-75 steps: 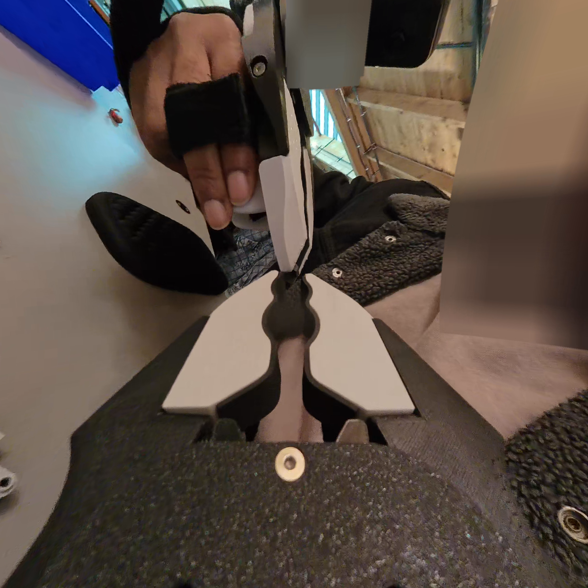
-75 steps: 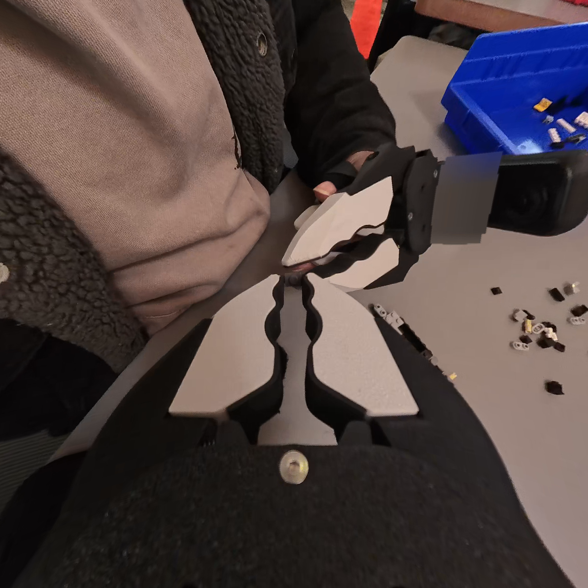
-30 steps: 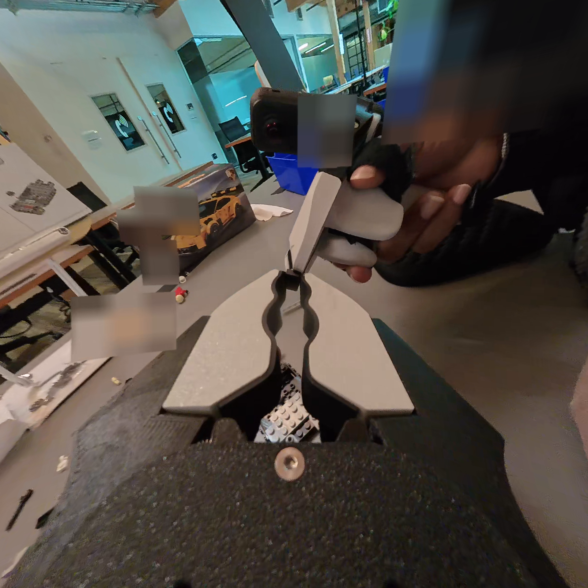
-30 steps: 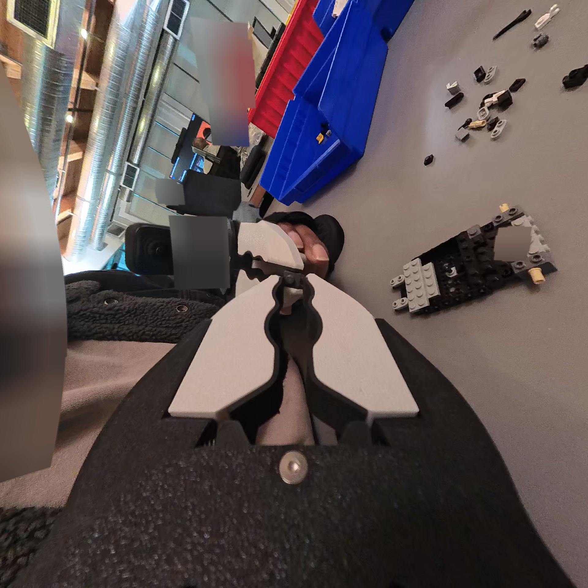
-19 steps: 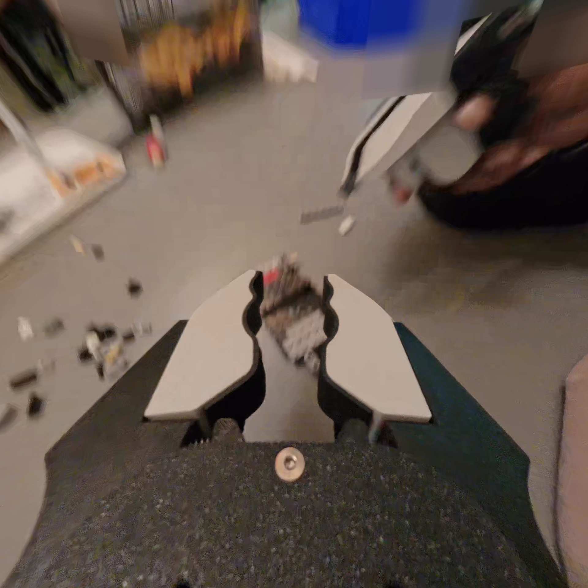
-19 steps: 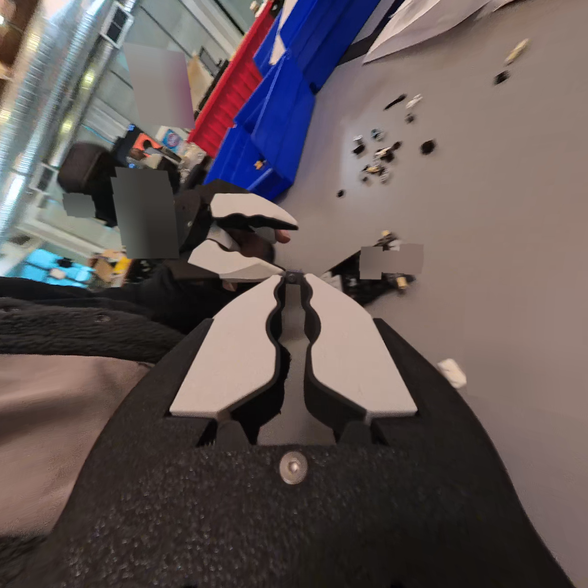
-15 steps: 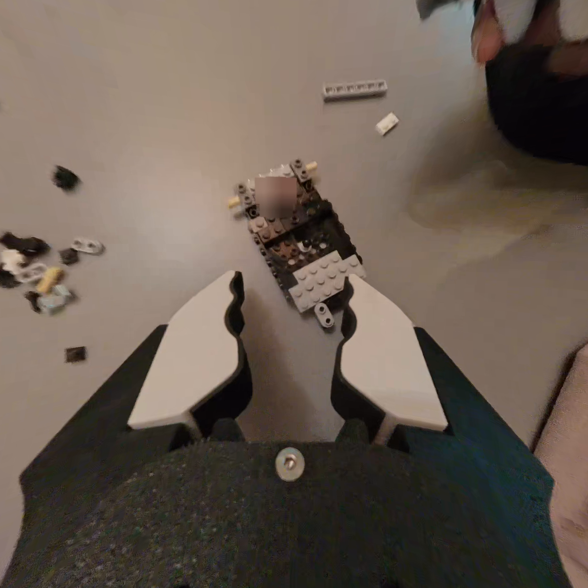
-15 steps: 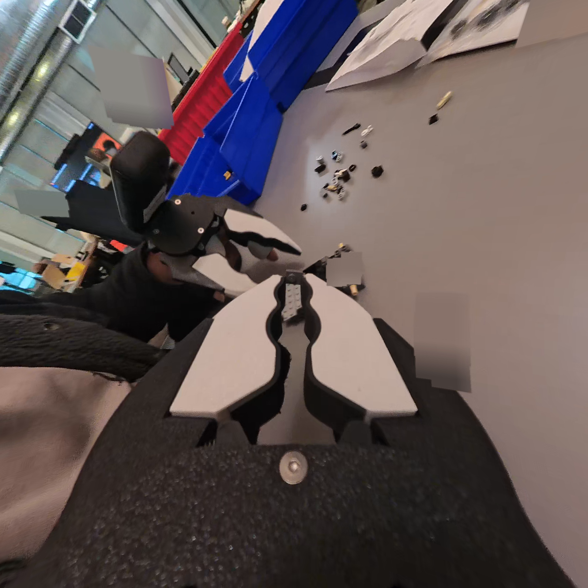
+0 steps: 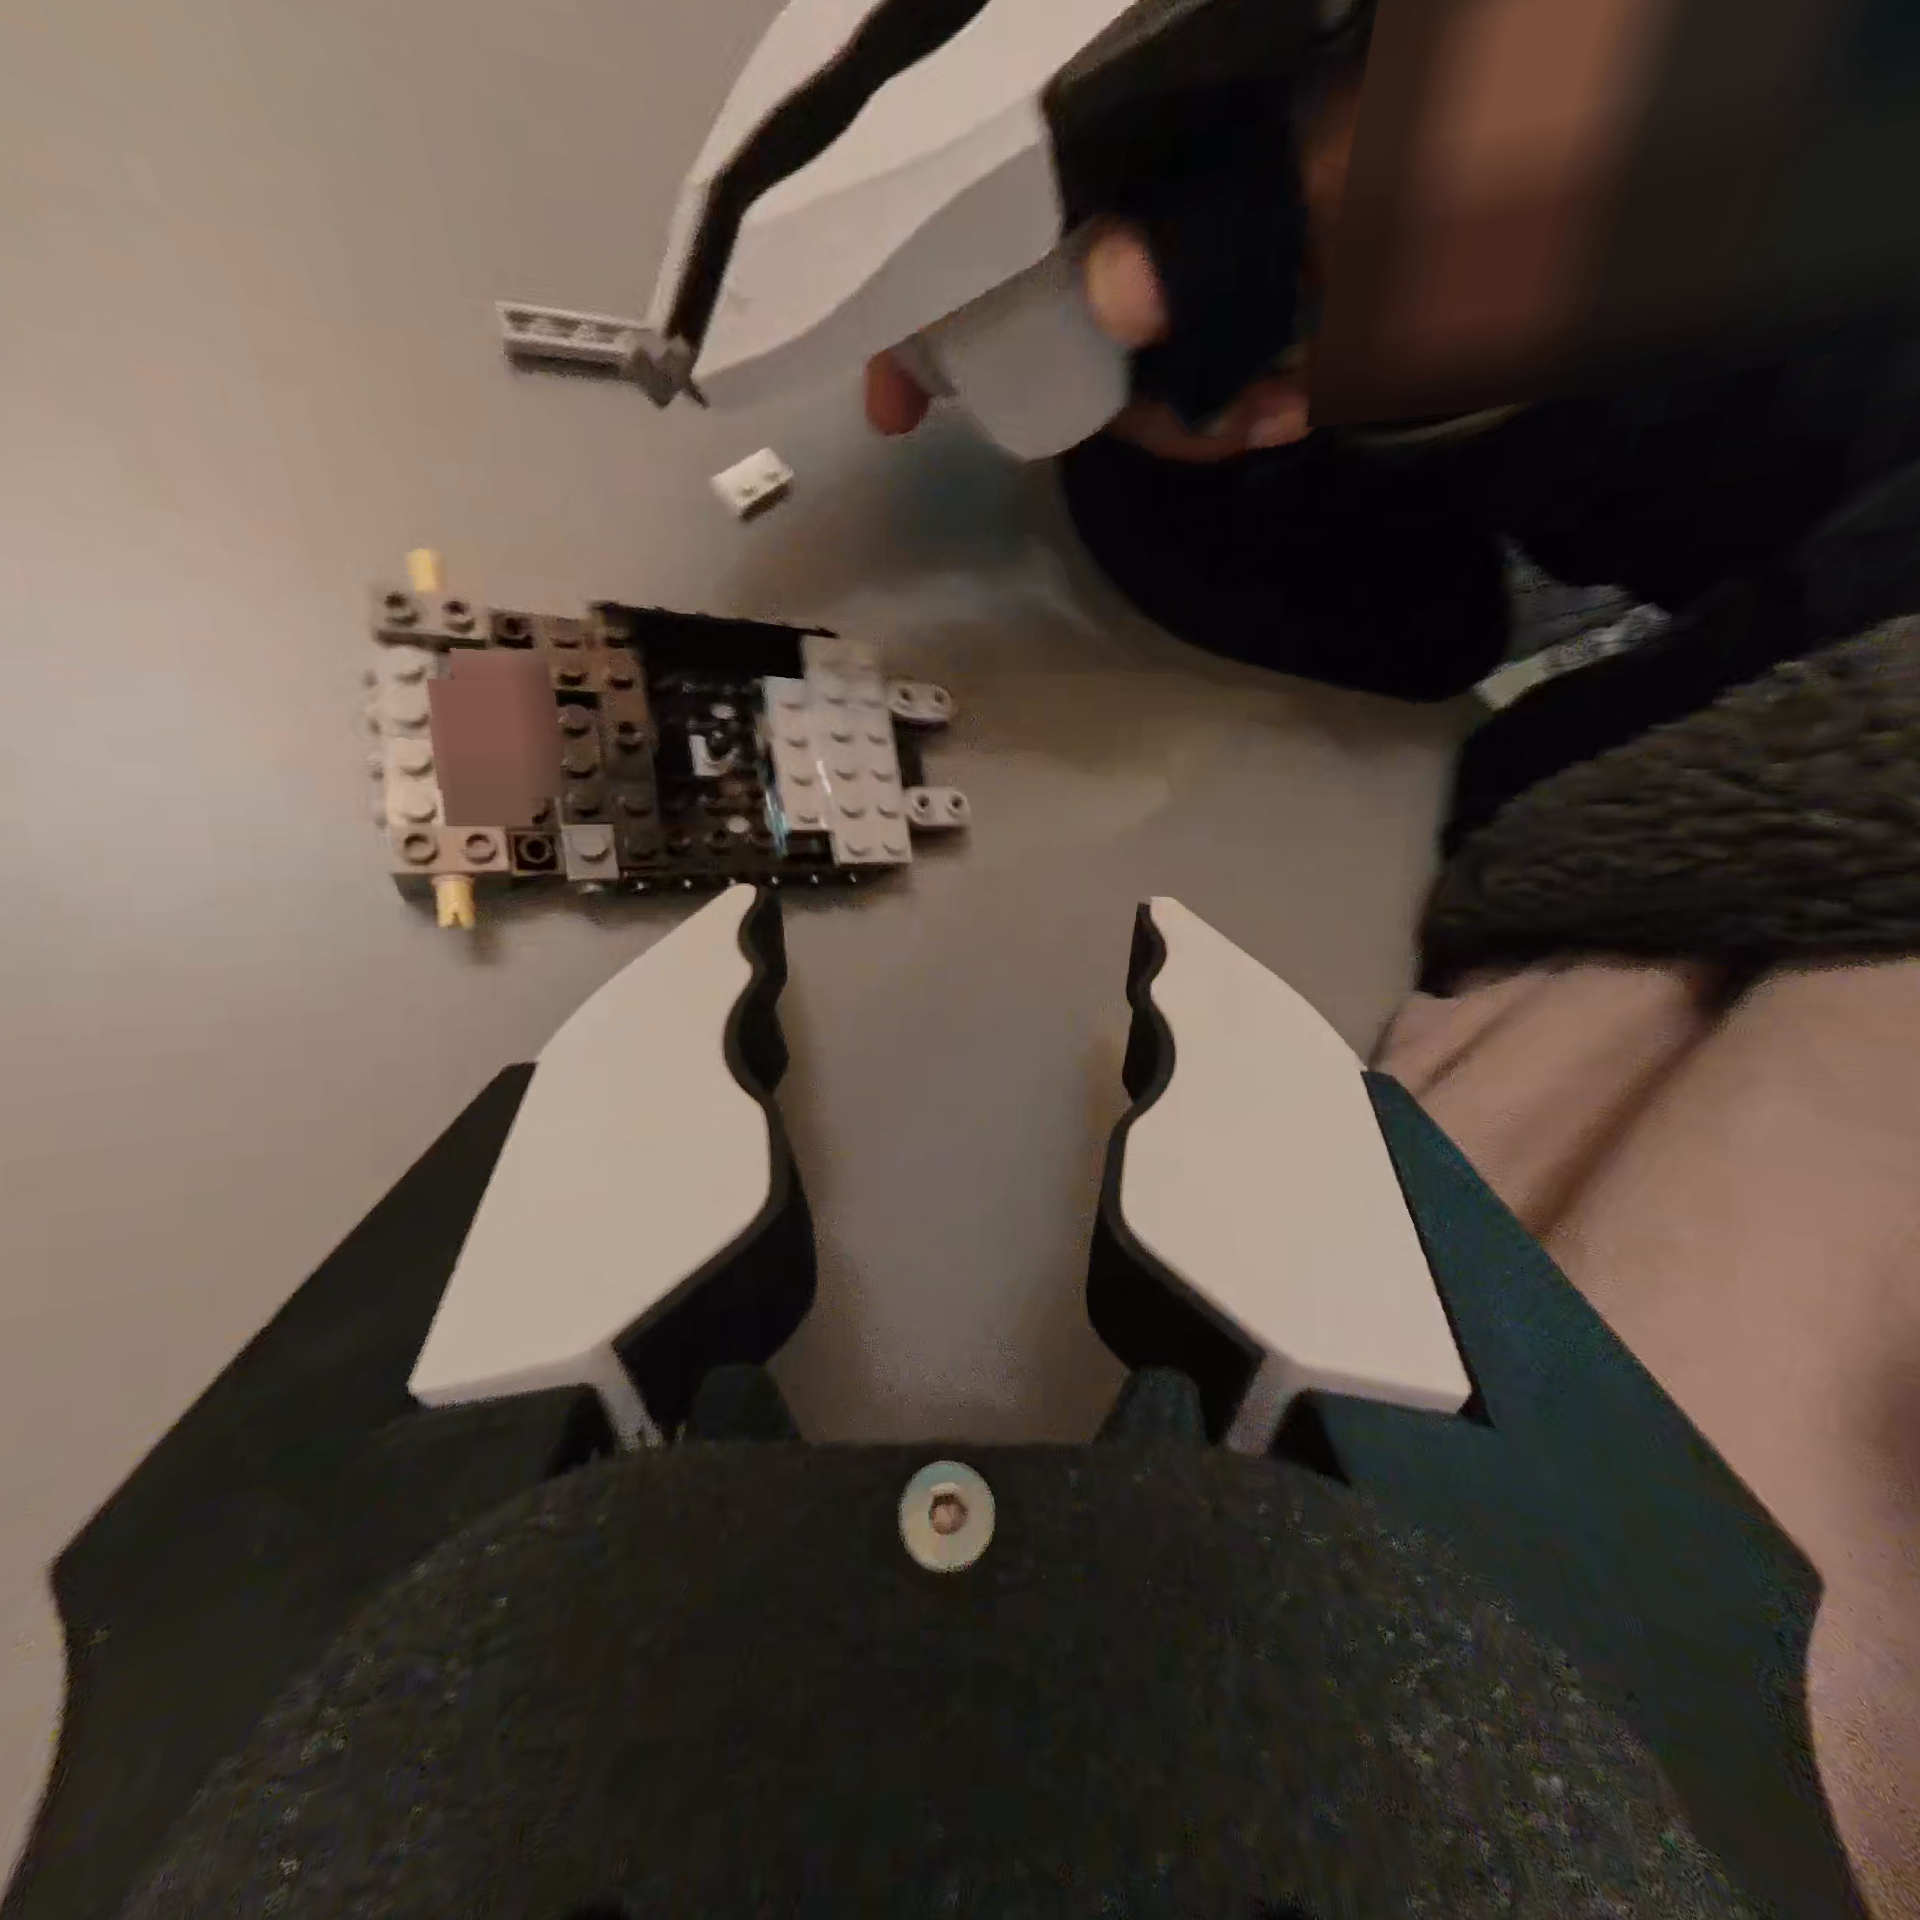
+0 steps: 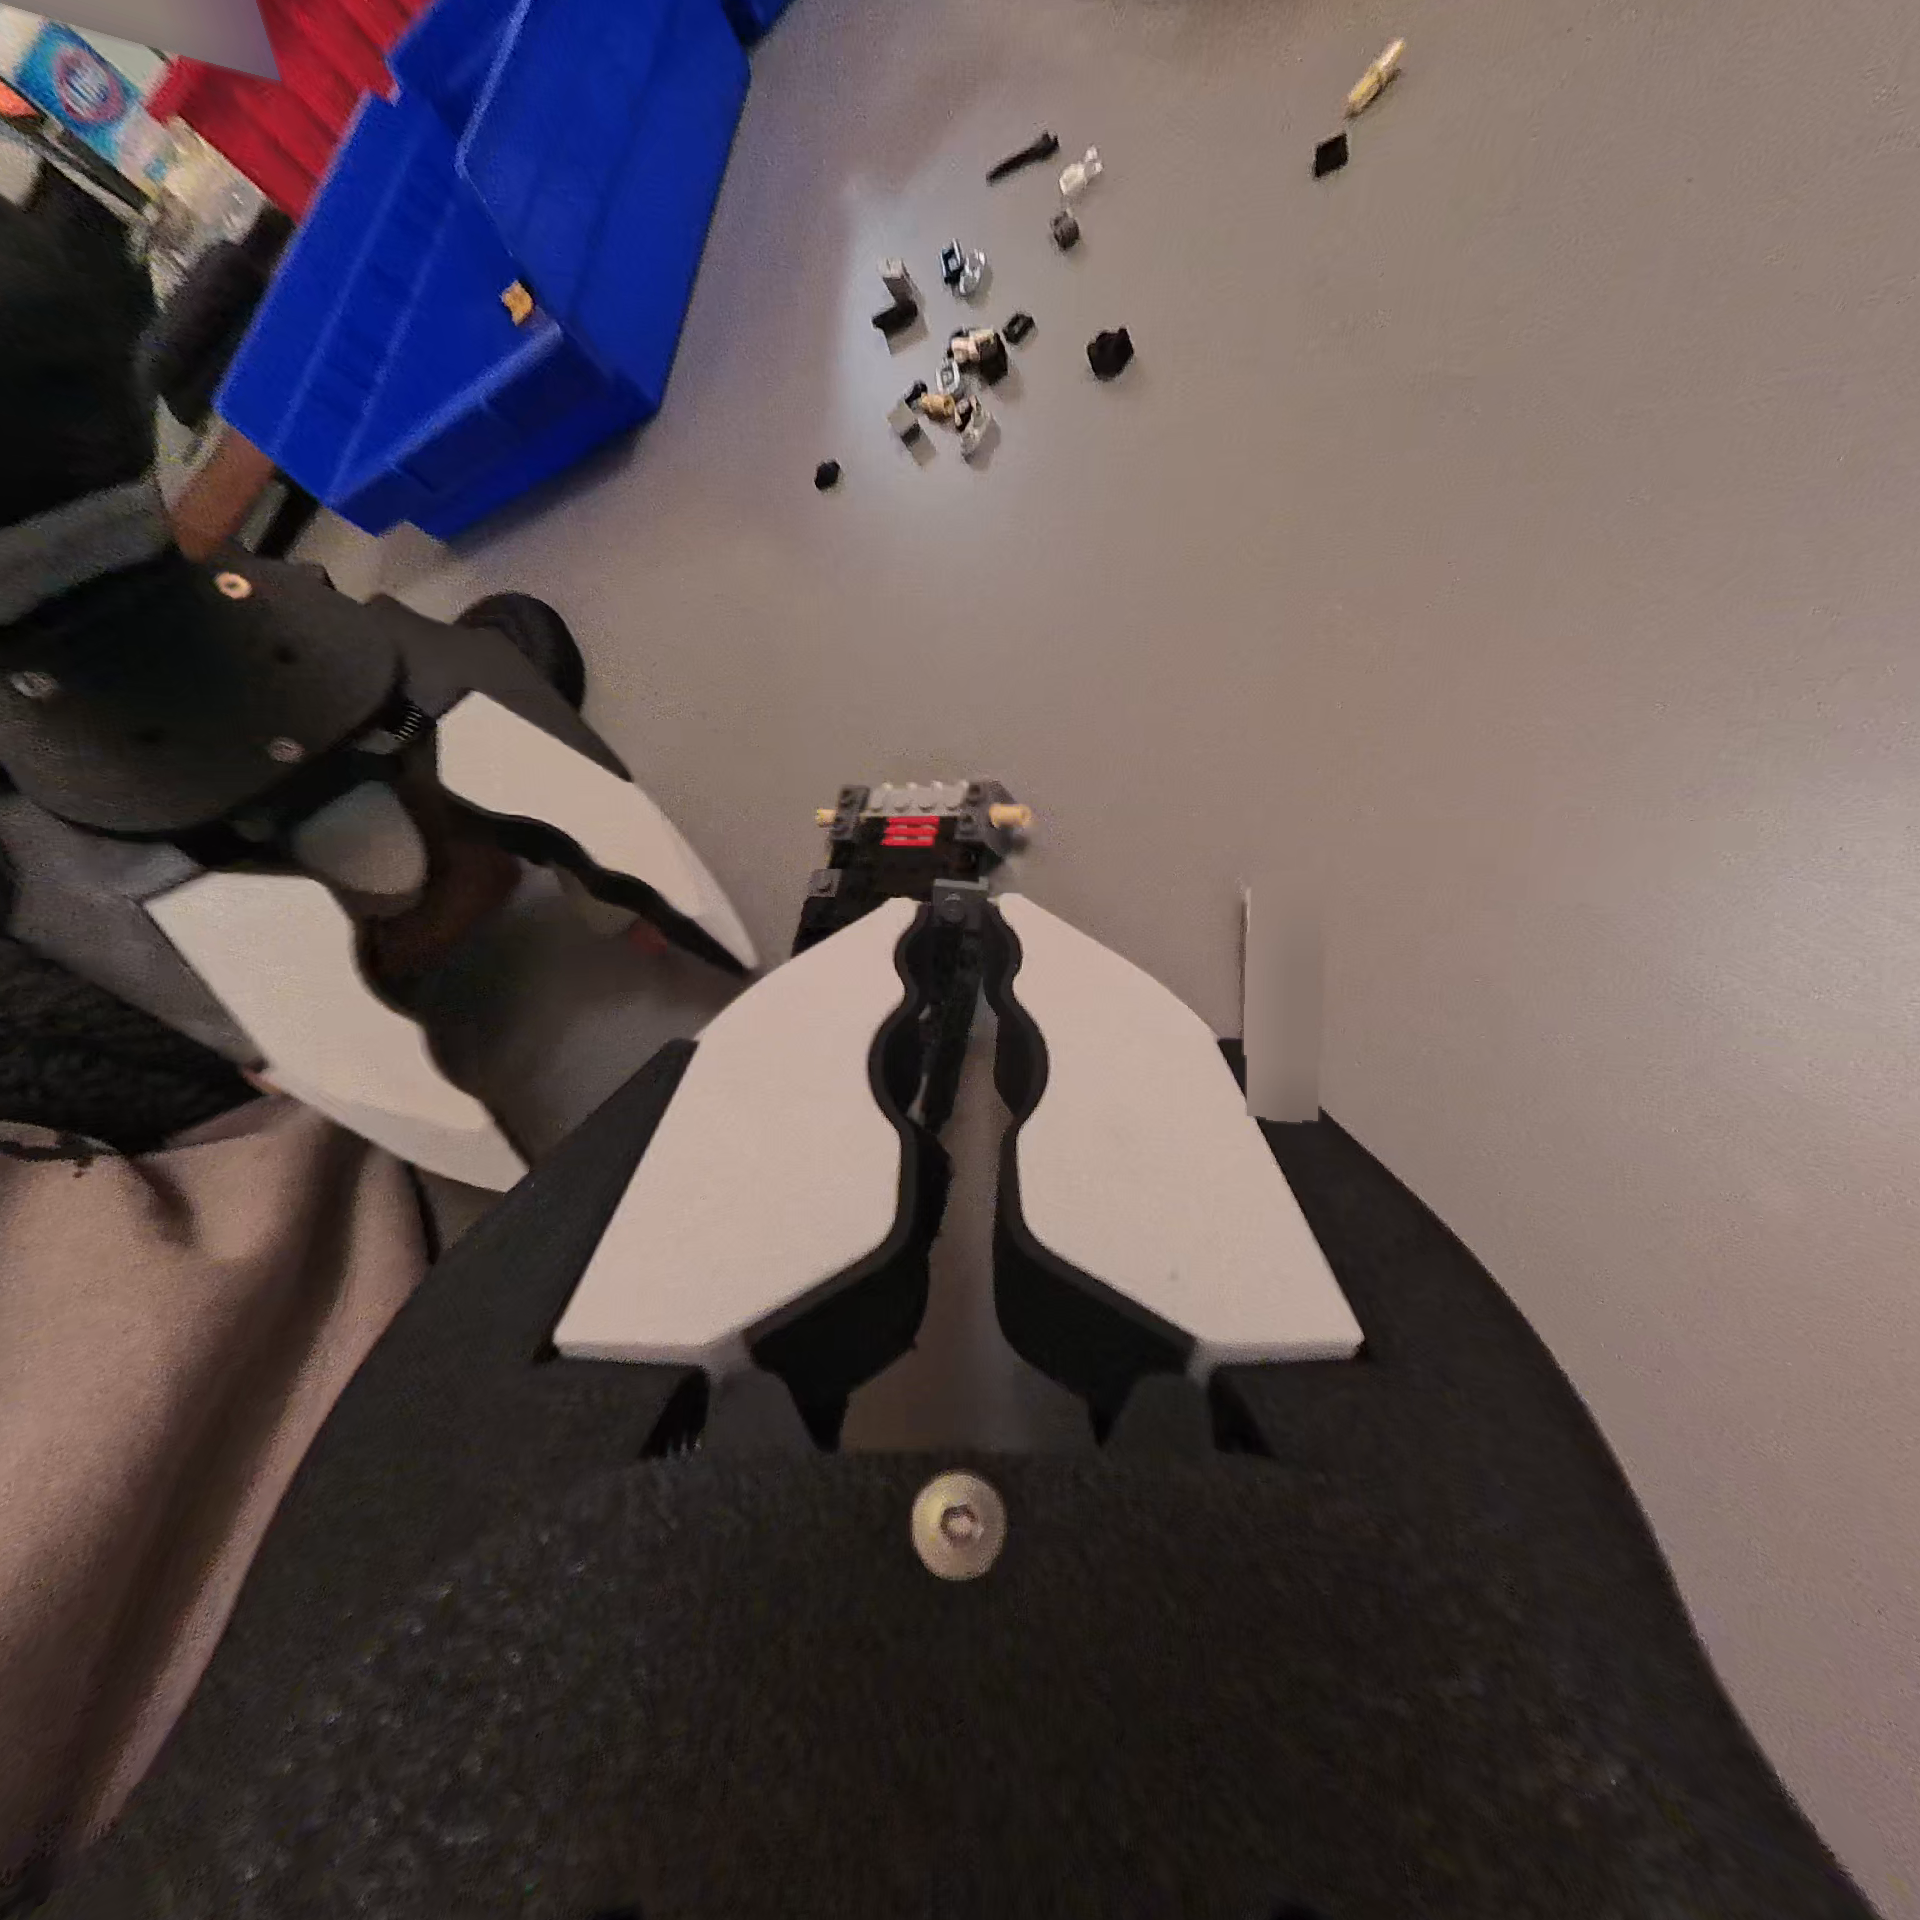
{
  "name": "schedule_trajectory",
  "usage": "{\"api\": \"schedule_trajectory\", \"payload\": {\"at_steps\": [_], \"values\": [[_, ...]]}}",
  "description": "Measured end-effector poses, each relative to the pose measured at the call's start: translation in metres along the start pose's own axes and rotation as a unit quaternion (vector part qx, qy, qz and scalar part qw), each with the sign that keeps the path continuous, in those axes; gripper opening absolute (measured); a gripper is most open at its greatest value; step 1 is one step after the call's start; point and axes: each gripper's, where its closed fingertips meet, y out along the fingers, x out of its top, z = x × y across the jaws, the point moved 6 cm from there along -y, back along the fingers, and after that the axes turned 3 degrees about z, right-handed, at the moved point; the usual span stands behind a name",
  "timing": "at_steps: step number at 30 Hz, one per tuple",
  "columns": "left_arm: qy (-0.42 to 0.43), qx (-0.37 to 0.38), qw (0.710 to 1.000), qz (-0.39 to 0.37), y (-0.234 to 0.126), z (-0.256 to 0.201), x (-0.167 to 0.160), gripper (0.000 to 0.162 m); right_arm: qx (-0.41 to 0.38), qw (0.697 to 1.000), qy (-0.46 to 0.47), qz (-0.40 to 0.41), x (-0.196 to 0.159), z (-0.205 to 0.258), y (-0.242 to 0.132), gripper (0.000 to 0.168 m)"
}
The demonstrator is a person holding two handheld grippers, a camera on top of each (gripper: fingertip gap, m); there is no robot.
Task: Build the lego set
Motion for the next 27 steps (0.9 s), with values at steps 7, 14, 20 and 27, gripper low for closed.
{"api": "schedule_trajectory", "payload": {"at_steps": [7, 14, 20, 27], "values": [[0.088, 0.06, 0.994, -0.001, -0.023, 0.057, 0.004, 0.061, -0.032, 0.995, -0.057, 0.074, 0.003, 0.002, 0.008, 0.008], [0.177, 0.047, 0.983, 0.022, -0.011, 0.064, 0.008, 0.051, -0.058, 0.982, -0.098, 0.152, 0.013, 0.003, 0.032, 0.008], [0.179, 0.058, 0.982, 0.003, -0.01, 0.063, 0.007, 0.044, -0.066, 0.973, -0.105, 0.196, 0.012, 0.008, 0.039, 0.008], [0.164, 0.051, 0.985, -0.01, -0.011, 0.062, 0.006, 0.036, -0.079, 0.967, -0.103, 0.221, 0.012, 0.01, 0.041, 0.008]]}}
